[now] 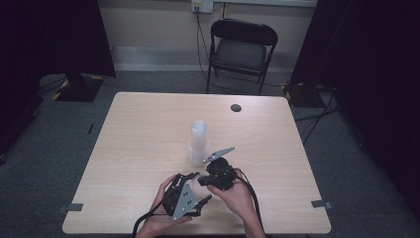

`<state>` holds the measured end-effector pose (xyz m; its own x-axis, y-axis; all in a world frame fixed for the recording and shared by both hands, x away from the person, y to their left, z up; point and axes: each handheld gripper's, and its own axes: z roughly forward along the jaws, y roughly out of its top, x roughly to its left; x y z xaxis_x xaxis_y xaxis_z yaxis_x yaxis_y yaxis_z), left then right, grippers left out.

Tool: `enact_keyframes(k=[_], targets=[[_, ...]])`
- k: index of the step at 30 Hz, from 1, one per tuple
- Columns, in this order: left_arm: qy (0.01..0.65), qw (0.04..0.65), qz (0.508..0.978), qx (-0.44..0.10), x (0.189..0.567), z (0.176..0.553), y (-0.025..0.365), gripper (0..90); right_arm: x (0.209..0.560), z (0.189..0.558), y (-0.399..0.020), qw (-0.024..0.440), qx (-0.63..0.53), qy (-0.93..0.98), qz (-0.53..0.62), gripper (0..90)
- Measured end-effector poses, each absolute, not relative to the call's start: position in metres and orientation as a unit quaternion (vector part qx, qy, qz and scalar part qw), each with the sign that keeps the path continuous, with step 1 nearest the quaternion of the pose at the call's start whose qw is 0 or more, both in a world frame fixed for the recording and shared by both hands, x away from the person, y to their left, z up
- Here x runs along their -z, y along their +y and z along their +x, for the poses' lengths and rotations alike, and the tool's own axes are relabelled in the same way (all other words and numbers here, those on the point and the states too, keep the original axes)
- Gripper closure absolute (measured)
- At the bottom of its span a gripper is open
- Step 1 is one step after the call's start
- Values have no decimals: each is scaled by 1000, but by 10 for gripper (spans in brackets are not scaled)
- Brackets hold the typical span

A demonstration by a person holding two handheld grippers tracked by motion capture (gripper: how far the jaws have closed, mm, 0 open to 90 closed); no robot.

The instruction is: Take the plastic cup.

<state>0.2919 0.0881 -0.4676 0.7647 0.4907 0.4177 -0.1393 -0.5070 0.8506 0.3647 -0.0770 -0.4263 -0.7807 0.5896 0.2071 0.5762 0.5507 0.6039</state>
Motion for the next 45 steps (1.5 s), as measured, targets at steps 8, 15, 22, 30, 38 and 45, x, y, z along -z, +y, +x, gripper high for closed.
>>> enact_keyframes(k=[8,15,22,30,38,45], targets=[[123,492,802,-315,467,293,89,268,424,362,-77,18,-342,879,331,872],[127,494,801,-313,467,294,91,287,424,363,-77,18,-344,877,334,850],[146,512,790,-303,466,295,95,291,422,361,-79,26,-357,872,335,803],[180,537,773,-284,468,296,98,288,419,356,-84,35,-382,861,332,769],[197,541,770,-275,468,297,102,291,416,351,-88,48,-419,844,331,730],[206,539,770,-272,468,299,108,295,417,348,-91,56,-437,835,330,710]])
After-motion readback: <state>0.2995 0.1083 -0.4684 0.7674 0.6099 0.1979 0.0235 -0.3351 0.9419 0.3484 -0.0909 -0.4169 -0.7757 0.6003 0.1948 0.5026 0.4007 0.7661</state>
